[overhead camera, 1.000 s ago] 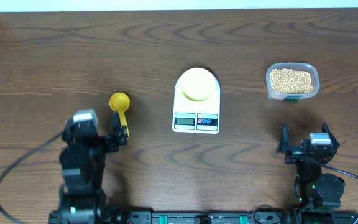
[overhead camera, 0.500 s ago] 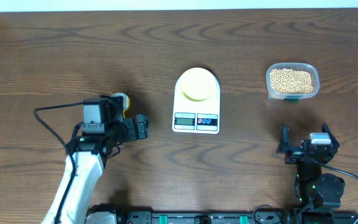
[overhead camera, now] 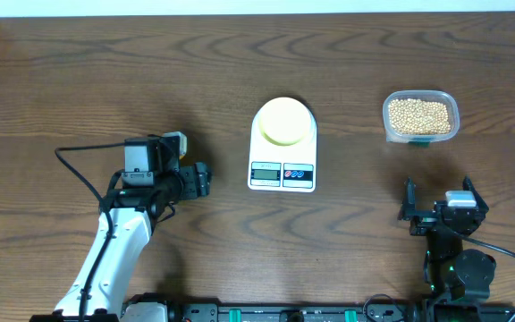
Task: Scoop item into bowl and weigh 50g on scale
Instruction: 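Lower the left gripper onto the yellow scoop handle and close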
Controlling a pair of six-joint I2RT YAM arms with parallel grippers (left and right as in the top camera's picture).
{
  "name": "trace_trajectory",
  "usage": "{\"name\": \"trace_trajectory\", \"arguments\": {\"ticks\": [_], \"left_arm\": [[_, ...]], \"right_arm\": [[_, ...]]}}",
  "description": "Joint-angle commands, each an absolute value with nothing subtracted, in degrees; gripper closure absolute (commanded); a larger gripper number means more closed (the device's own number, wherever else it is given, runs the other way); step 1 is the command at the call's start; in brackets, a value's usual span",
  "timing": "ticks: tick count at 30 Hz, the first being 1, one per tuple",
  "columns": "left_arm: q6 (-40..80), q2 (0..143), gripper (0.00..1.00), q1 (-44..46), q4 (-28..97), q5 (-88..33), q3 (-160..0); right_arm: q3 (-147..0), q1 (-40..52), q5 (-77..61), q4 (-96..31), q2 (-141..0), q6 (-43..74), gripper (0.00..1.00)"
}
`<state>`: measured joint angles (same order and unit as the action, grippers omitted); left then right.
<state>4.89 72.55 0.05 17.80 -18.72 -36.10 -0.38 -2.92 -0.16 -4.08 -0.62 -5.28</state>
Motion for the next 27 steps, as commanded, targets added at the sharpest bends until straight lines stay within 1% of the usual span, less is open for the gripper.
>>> {"name": "trace_trajectory", "arguments": {"ticks": [1, 4, 7, 8, 11, 13, 14, 16, 27], "left_arm": [[4.8, 72.7, 0.39, 0.1, 17.9, -13.7, -36.6], [4.8, 72.7, 0.51, 0.1, 17.9, -11.6, -36.5], [4.8, 72.8, 0.67, 0.1, 17.7, -7.4, -36.3], [4.8, 73.0, 0.70, 0.1, 17.6, -6.6, -36.2], [4.8, 74.2, 0.70, 0.1, 17.4, -6.6, -36.1], [4.8, 75.3, 0.67, 0.1, 17.2, -6.6, -36.1], [4.8, 76.1, 0.59, 0.1, 16.7, -6.6, -36.1], [4.8, 77.5, 0.50, 0.1, 15.5, -6.6, -36.1], [4.8, 85.3, 0.48, 0.1, 9.5, -6.6, -36.1]], "right_arm": [[-0.3, -3.0, 0.3, -4.3, -0.3, -5.9, 0.01], [-0.3, -3.0, 0.3, -4.3, -0.3, -5.9, 0.01], [-0.3, -3.0, 0.3, -4.3, -0.3, -5.9, 0.01], [-0.3, -3.0, 0.3, -4.3, -0.3, -5.9, 0.01], [-0.3, -3.0, 0.3, -4.3, -0.3, -5.9, 0.01], [-0.3, -3.0, 0.3, -4.3, -0.3, -5.9, 0.01], [-0.3, -3.0, 0.3, -4.3, -0.3, -5.9, 0.01], [-0.3, -3.0, 0.3, -4.3, -0.3, -5.9, 0.01], [-0.3, -3.0, 0.3, -4.3, -0.3, -5.9, 0.01]]}}
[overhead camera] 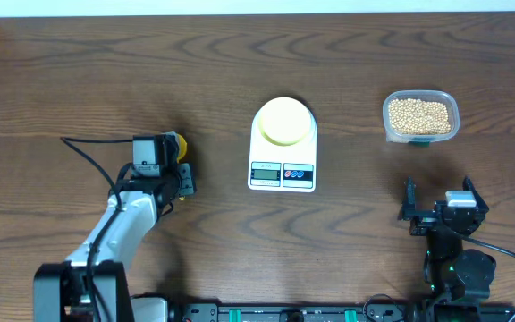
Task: Scoop item into bowl and weigh 50g on scale
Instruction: 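Lower the left gripper onto the yellow scoop handle and close, then lift the yellow scoop with the left gripper toward the table center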
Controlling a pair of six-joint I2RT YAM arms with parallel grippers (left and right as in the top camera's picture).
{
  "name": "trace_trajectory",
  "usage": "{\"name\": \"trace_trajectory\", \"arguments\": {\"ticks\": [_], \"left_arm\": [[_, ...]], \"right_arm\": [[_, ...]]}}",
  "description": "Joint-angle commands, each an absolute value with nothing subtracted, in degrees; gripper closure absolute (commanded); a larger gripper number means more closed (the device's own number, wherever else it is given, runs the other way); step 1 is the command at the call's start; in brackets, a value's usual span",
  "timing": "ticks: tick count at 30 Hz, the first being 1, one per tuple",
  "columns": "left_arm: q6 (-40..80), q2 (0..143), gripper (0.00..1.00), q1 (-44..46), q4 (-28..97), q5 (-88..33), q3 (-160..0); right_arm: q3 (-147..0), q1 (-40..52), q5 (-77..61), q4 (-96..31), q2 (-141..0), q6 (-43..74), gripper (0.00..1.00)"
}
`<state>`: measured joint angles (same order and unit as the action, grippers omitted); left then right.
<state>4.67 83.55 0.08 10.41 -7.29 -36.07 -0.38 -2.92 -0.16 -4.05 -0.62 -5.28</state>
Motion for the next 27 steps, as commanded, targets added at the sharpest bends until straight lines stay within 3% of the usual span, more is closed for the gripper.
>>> {"name": "trace_trajectory", "arguments": {"ticks": [1, 4, 9, 15, 16, 18, 19, 21, 25, 27], "left_arm": [[4.8, 86.0, 0.48, 0.1, 8.8, -6.5, -36.1], [4.8, 87.9, 0.43, 0.1, 6.7, -6.6, -36.1], [4.8, 89.4, 0.04, 0.1, 6.1, -6.6, -36.1], [4.8, 89.5, 0.02, 0.1, 6.1, -6.6, -36.1], [4.8, 89.5, 0.10, 0.1, 6.2, -6.6, -36.1], [4.8, 89.5, 0.40, 0.1, 6.3, -6.6, -36.1], [4.8, 89.5, 0.47, 0.1, 6.3, -6.6, -36.1], [4.8, 89.5, 0.56, 0.1, 6.0, -6.6, -36.1], [4.8, 89.5, 0.60, 0.1, 4.4, -6.6, -36.1], [4.8, 89.5, 0.69, 0.1, 3.4, -6.6, -36.1]], "right_arm": [[-0.3, -3.0, 0.3, -4.3, -0.3, -5.9, 0.01], [-0.3, -3.0, 0.3, -4.3, -0.3, -5.9, 0.01], [-0.3, -3.0, 0.3, -4.3, -0.3, -5.9, 0.01], [-0.3, -3.0, 0.3, -4.3, -0.3, -5.9, 0.01], [-0.3, -3.0, 0.3, -4.3, -0.3, -5.9, 0.01], [-0.3, -3.0, 0.3, -4.3, -0.3, -5.9, 0.01], [-0.3, -3.0, 0.3, -4.3, -0.3, -5.9, 0.01], [-0.3, -3.0, 0.3, -4.3, -0.3, -5.9, 0.01], [-0.3, -3.0, 0.3, -4.3, -0.3, -5.9, 0.01], [-0.3, -3.0, 0.3, -4.3, -0.3, -5.9, 0.01]]}}
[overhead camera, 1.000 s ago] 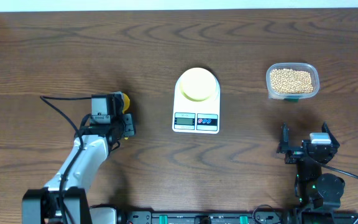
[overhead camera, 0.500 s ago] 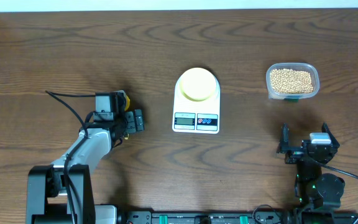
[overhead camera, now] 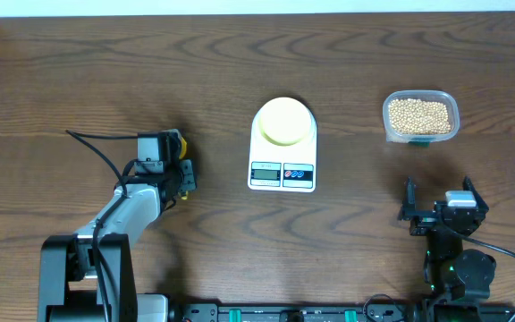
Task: Scoop item into bowl and weigh 50g on scale
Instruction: 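Lift the yellow scoop with the left gripper toward the table center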
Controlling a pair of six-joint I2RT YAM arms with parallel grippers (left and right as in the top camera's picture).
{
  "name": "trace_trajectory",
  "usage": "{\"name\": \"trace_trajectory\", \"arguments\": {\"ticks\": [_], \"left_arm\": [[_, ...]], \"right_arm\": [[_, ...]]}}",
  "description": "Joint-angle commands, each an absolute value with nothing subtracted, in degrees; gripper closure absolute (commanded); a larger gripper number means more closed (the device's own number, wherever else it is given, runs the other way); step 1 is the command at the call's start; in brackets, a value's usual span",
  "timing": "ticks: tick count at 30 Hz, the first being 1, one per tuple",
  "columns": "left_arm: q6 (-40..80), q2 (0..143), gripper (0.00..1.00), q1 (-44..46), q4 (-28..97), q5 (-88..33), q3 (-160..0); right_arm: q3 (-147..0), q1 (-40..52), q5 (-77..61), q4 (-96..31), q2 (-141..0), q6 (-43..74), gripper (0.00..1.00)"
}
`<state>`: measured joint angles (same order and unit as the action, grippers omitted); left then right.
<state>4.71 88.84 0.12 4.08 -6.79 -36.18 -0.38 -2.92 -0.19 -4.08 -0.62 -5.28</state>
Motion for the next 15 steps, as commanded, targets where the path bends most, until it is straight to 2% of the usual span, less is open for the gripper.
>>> {"name": "trace_trajectory", "arguments": {"ticks": [1, 9, 15], "left_arm": [[4.8, 89.5, 0.73, 0.1, 2.9, -6.6, -36.1], [5.6, 86.6, 0.87, 0.1, -1.5, -6.6, -36.1], [13.1, 78.5, 0.92, 0.1, -10.5, -6.6, -36.2]], "right_arm": [[-0.3, -3.0, 0.3, -4.3, -0.3, -5.9, 0.01], [-0.3, -3.0, 0.3, -4.3, -0.3, -5.9, 0.01], [-0.3, -3.0, 0.3, -4.3, -0.3, -5.9, 0.01]]}}
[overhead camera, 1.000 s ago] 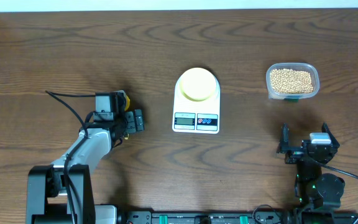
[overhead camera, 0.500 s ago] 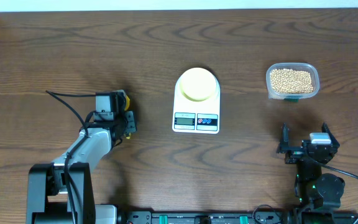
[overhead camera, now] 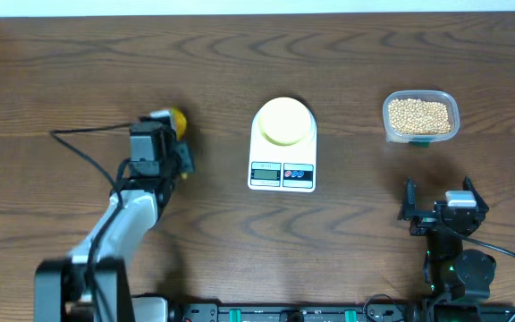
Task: Scoop item into bowl and weigh 50g on scale
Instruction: 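Lift the yellow scoop with the left gripper toward the table center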
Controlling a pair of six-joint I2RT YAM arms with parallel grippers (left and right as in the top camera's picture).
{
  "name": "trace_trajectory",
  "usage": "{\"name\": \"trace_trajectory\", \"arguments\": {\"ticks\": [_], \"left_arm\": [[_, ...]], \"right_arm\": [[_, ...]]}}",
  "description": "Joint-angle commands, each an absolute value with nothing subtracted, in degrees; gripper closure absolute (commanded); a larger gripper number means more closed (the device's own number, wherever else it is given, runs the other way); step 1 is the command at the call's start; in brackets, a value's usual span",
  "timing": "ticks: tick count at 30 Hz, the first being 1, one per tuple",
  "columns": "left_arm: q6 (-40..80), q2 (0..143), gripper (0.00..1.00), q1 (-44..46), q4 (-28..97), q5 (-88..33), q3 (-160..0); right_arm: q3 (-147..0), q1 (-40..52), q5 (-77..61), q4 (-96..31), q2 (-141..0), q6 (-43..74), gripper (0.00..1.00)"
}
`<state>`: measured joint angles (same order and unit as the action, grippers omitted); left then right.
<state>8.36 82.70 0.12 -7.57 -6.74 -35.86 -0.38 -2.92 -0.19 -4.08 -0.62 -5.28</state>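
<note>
A white scale [overhead camera: 282, 166] sits mid-table with a pale yellow bowl [overhead camera: 285, 121] on its platform. At the back right stands a clear tub of tan beans [overhead camera: 420, 115]. My left gripper [overhead camera: 170, 134] points down left of the scale, its fingers hidden under the wrist. A yellow scoop [overhead camera: 177, 118] shows at its far edge, apparently in its grip. My right gripper [overhead camera: 438, 199] rests near the front right edge with its fingers apart and nothing between them.
A black cable [overhead camera: 88, 132] runs left from the left wrist. Along the front edge lies the arms' base rail [overhead camera: 284, 313]. The wooden table [overhead camera: 329, 54] reaches a pale wall at the back.
My left wrist has moved away from the front edge, toward the back. The yellow scoop has shifted with it, from beside the wrist to its far side. The right arm is unchanged.
At first my left gripper pointed right, toward the scale, with the yellow scoop beside the wrist. Then it pointed down over the scoop and stayed there. Now wrist and scoop are both farther back. The scale, bowl, beans and right arm stayed put.
</note>
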Motion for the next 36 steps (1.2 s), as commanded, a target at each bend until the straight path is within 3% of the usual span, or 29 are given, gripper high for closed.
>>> {"name": "trace_trajectory", "arguments": {"ticks": [1, 7, 12, 36], "left_arm": [[14.7, 77.3, 0.92, 0.1, -12.8, -6.6, -36.2], [30.5, 73.3, 0.93, 0.1, -25.9, -6.6, -36.1], [39.3, 73.3, 0.93, 0.1, -27.6, -7.0, -36.1], [39.3, 73.3, 0.92, 0.1, -28.0, -8.3, -36.1]], "right_arm": [[-0.3, -3.0, 0.3, -4.3, -0.3, -5.9, 0.01], [-0.3, -3.0, 0.3, -4.3, -0.3, -5.9, 0.01], [-0.3, -3.0, 0.3, -4.3, -0.3, -5.9, 0.01], [-0.3, -3.0, 0.3, -4.1, -0.3, -5.9, 0.01]]}}
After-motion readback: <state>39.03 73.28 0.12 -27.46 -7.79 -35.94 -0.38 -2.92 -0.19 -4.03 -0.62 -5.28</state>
